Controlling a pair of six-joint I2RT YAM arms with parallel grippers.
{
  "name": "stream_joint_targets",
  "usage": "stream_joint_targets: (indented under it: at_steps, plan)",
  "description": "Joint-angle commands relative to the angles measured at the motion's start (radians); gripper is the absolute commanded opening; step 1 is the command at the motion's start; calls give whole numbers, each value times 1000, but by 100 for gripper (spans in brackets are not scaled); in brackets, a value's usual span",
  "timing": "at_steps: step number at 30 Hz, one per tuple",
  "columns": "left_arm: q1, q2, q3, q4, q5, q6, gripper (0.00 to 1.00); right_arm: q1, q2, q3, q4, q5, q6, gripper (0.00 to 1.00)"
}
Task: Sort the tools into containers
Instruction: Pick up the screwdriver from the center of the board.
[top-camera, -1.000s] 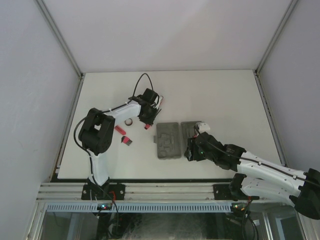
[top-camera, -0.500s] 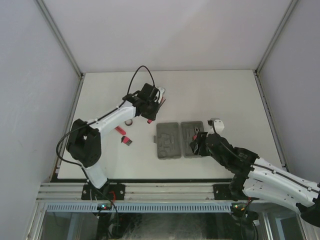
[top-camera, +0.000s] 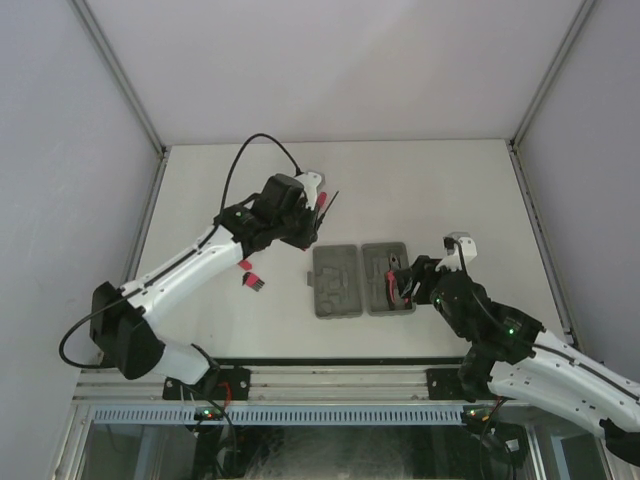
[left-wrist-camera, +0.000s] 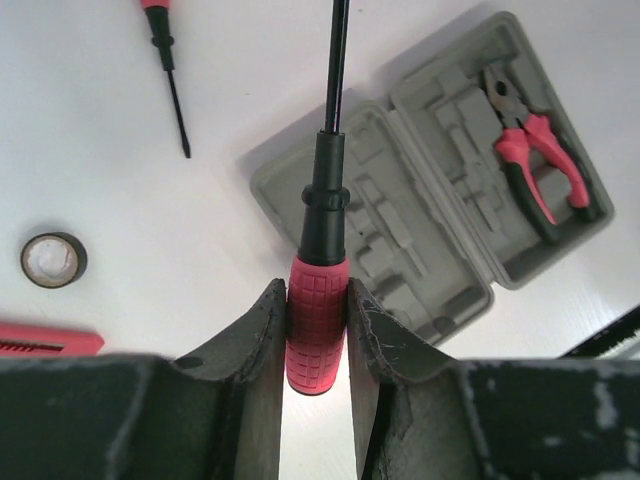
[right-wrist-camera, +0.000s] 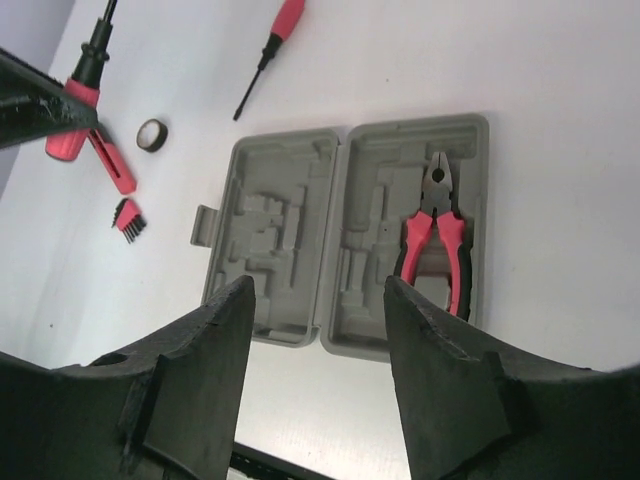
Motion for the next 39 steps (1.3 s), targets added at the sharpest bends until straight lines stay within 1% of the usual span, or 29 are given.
stream_joint_targets:
  at_steps: [1, 5, 9, 12, 16, 18, 19, 22, 27, 30, 33, 35, 39]
  plan:
    - [-37, -95, -62, 45, 33, -54, 0, 6, -27, 12, 87, 26, -76, 55]
    - [-67, -170, -127, 86, 56, -88, 0, 6, -44, 12, 136, -3, -91, 55]
    - [-104, -230, -189, 136, 90, -115, 0, 6, -44, 13, 199, -88, -105, 55]
    - [-138, -268, -238, 182, 112, -140, 0, 4, -41, 13, 229, -124, -82, 55]
    - [-180, -297, -283, 222, 108, -177, 0, 3, -18, 12, 275, -153, -30, 55]
    - [-200, -301, -296, 236, 114, -181, 0, 3, 8, 13, 317, -201, -46, 55]
    - [-210, -300, -297, 236, 123, -178, 0, 4, 21, 13, 342, -233, -80, 53]
    - [-226, -297, -293, 227, 159, -159, 0, 21, 50, 12, 411, -341, -239, 53]
    - [-250, -307, -290, 172, 153, -117, 0, 71, 54, 11, 469, -481, -646, 53]
    - [-256, -319, -295, 138, 166, -96, 0, 106, 55, 10, 476, -545, -880, 50]
    - [-261, -331, -300, 108, 181, -84, 0, 132, 55, 10, 453, -600, -1076, 49]
    - [-265, -339, -305, 100, 197, -76, 0, 146, 58, 11, 413, -652, -1237, 49]
    - [-274, -348, -303, 79, 219, -58, 0, 180, 90, 20, 337, -662, -1508, 49]
